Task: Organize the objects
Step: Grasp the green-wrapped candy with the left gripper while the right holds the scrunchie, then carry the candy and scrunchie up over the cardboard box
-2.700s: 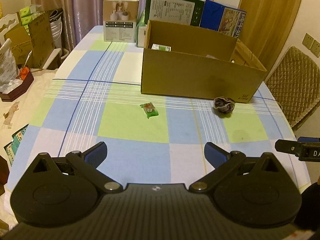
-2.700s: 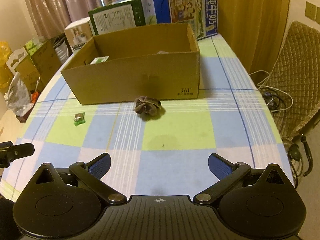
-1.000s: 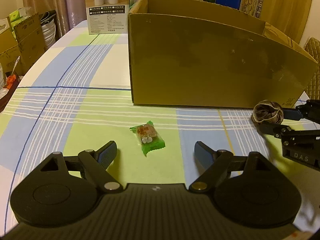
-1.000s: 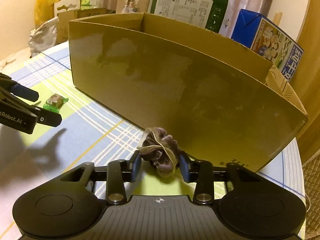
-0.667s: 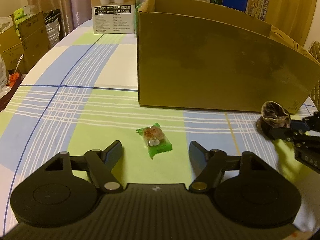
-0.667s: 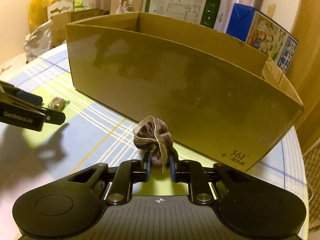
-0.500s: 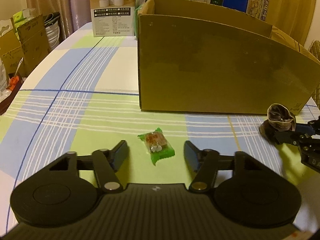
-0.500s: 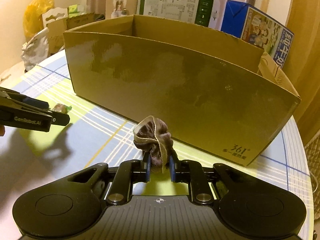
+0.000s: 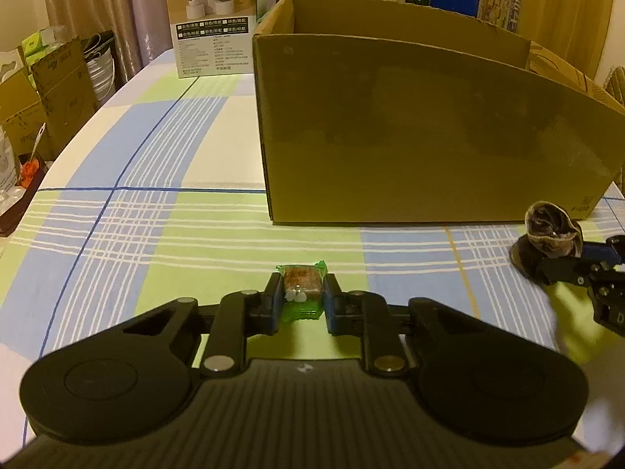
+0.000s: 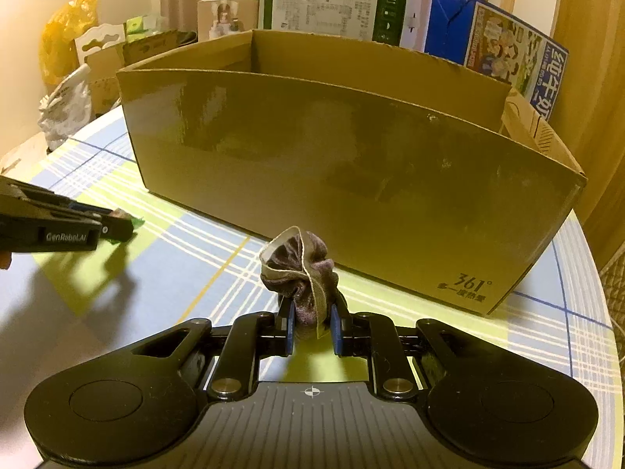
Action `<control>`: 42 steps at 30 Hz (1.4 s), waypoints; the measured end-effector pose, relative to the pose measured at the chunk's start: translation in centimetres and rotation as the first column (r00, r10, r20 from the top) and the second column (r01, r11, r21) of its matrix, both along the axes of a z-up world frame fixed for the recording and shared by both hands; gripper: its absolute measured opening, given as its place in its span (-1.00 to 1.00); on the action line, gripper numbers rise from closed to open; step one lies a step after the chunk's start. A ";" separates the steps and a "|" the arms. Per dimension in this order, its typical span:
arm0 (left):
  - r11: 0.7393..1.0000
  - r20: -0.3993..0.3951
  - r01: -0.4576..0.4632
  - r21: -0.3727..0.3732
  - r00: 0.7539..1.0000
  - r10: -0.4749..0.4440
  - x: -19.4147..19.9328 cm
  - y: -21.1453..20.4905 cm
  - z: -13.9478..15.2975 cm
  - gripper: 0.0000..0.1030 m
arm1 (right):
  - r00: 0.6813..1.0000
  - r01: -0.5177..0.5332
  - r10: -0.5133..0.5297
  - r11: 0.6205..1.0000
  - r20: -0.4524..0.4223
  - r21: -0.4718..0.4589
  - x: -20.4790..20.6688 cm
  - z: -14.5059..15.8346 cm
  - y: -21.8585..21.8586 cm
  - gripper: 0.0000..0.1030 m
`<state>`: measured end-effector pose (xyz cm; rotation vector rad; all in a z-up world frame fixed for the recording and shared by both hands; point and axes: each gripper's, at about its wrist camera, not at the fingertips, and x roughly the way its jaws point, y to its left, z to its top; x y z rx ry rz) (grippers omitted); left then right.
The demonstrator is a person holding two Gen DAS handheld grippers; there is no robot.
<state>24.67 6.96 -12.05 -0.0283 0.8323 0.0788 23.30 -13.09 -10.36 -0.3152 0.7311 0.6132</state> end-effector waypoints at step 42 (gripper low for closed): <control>0.995 0.093 0.084 -0.059 0.993 -0.079 -14.3 -5.8 12.7 -0.68 | 0.964 0.263 -0.251 0.944 -0.082 0.201 -13.2 12.3 -7.9 -0.72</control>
